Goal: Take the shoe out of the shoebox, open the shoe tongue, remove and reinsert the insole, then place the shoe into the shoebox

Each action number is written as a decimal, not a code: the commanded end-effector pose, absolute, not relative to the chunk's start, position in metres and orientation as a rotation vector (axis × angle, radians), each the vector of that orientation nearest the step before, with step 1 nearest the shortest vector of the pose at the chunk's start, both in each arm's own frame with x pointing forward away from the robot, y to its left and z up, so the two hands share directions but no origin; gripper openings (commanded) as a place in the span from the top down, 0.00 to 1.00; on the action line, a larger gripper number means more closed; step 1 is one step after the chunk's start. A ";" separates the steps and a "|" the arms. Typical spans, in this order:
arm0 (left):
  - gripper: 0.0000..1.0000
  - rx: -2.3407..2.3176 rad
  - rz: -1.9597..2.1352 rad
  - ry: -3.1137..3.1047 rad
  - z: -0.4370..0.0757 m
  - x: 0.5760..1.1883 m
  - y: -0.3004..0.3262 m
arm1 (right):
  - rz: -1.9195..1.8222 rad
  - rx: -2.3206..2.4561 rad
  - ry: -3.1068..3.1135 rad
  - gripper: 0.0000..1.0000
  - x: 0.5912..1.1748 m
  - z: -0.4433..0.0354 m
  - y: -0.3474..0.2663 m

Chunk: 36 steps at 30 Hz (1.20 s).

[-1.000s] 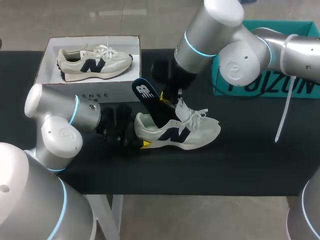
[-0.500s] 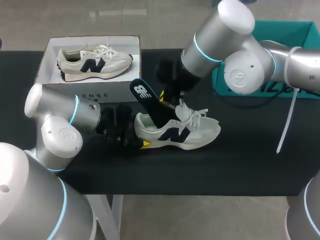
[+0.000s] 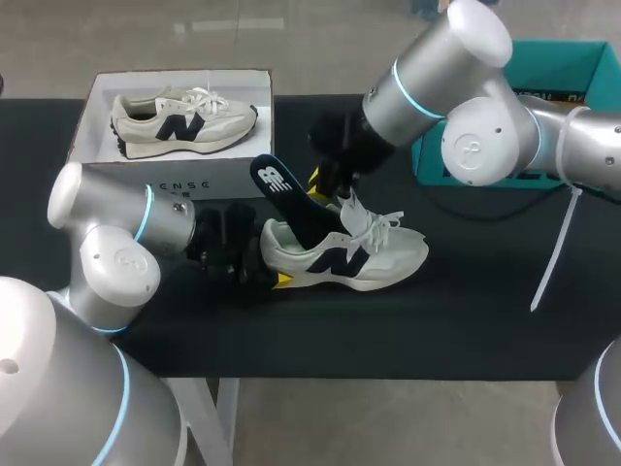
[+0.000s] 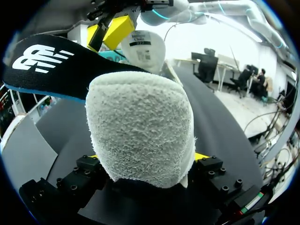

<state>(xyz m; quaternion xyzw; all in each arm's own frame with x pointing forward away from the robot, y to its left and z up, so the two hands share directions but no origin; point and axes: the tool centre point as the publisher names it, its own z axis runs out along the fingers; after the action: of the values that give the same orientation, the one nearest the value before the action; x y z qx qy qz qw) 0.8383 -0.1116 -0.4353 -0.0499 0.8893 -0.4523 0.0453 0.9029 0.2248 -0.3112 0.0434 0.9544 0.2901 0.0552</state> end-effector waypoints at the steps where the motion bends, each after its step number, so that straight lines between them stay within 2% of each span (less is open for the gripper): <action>1: 1.00 -0.153 -1.382 2.714 -0.440 0.839 -0.113 | 0.922 0.145 2.895 0.79 0.905 -0.315 0.227; 8: 1.00 -0.153 -1.382 2.714 -0.440 0.839 -0.113 | 0.980 0.185 2.897 0.71 0.903 -0.316 0.233; 11: 1.00 -0.153 -1.382 2.714 -0.440 0.839 -0.113 | 1.015 0.205 2.893 0.74 0.904 -0.319 0.235; 19: 1.00 -0.153 -1.382 2.714 -0.440 0.839 -0.113 | 1.053 0.214 2.888 0.68 0.904 -0.323 0.243; 24: 1.00 -0.153 -1.382 2.714 -0.440 0.839 -0.113 | 1.068 0.224 2.893 0.68 0.908 -0.331 0.249; 27: 1.00 -0.153 -1.382 2.714 -0.440 0.839 -0.113 | 1.069 0.224 2.898 0.74 0.909 -0.333 0.252; 28: 1.00 -0.153 -1.382 2.714 -0.440 0.839 -0.113 | 1.070 0.225 2.899 0.81 0.909 -0.333 0.252; 29: 1.00 -0.153 -1.382 2.714 -0.440 0.839 -0.113 | 1.069 0.227 2.901 1.00 0.908 -0.332 0.253; 36: 1.00 -0.153 -1.382 2.714 -0.440 0.839 -0.113 | 1.145 0.219 2.859 1.00 0.904 -0.311 0.251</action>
<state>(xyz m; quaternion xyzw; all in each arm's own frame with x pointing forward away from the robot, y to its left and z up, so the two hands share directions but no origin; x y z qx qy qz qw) 0.8384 -0.1116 -0.4353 -0.0499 0.8893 -0.4523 0.0453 0.9083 0.2563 -0.3199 0.0742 0.9309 0.3565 0.0270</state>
